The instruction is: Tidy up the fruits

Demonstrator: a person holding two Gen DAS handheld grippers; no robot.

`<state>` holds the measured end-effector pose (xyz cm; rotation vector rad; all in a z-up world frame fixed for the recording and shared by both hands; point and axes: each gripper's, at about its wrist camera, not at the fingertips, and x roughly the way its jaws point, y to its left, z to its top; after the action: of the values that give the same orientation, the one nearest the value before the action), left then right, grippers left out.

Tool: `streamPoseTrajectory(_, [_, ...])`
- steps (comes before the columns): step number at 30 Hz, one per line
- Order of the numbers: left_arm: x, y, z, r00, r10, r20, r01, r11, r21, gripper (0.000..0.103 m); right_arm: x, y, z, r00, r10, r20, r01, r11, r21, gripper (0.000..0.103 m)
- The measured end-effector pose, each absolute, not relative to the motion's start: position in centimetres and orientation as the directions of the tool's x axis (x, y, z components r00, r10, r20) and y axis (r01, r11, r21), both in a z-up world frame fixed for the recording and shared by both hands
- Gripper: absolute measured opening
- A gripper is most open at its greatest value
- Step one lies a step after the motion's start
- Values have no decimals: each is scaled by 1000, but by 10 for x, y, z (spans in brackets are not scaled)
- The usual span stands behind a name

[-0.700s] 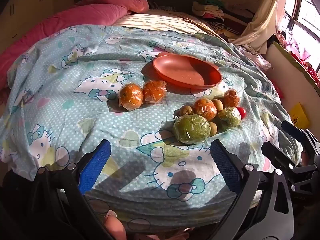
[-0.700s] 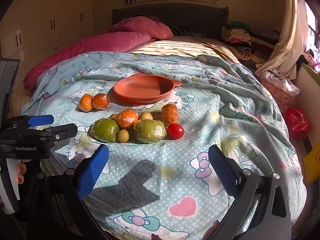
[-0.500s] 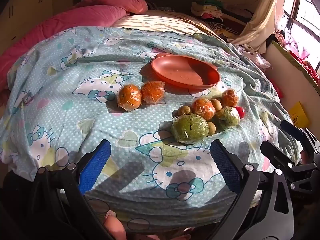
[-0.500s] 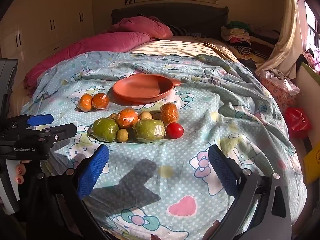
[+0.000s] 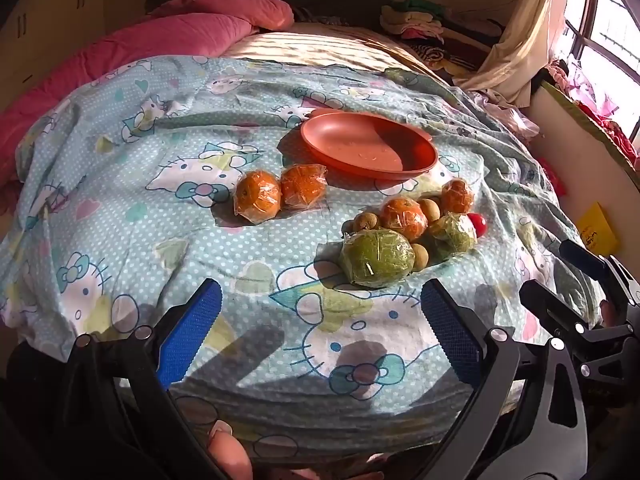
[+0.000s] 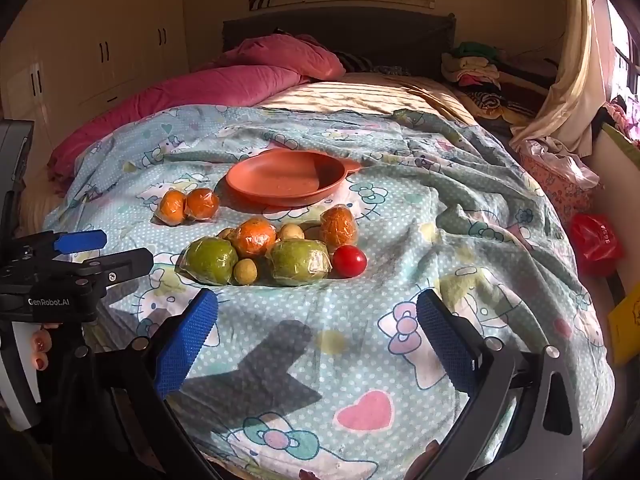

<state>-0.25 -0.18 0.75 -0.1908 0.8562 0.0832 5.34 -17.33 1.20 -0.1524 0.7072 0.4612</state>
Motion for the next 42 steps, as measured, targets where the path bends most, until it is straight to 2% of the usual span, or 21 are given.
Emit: streamPoseTrajectory(42, [-4,-5,9,658,-2,-753,-145,981,-130,94,53,-174,11,663,358,-658,-458,889,23,99])
